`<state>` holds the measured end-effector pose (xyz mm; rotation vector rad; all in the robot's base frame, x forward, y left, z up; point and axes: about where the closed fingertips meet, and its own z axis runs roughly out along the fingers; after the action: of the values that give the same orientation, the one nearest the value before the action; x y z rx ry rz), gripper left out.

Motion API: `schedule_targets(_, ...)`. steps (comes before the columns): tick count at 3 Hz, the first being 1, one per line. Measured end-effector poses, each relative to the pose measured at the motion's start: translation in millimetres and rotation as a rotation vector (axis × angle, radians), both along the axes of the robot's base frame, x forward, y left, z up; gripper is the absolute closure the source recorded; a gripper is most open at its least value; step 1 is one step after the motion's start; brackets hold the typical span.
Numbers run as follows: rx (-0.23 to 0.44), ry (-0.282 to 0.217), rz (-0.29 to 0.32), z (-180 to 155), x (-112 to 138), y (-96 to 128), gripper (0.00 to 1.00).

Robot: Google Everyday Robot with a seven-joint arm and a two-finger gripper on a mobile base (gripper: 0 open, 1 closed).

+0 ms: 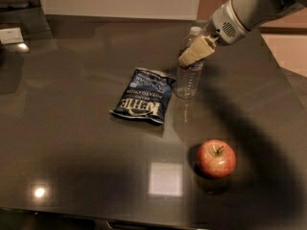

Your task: Move water bottle near blue chip bag

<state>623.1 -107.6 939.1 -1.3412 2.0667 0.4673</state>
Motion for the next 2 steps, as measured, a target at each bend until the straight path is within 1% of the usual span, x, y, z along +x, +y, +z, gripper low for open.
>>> schedule_targets(1,-0.045,-0.004,0.028,-6.1,-6.8,9.7,0.84)
schedule_targets(2,-0.045,-0.004,0.028,-2.4,-6.8,9.7,0.6)
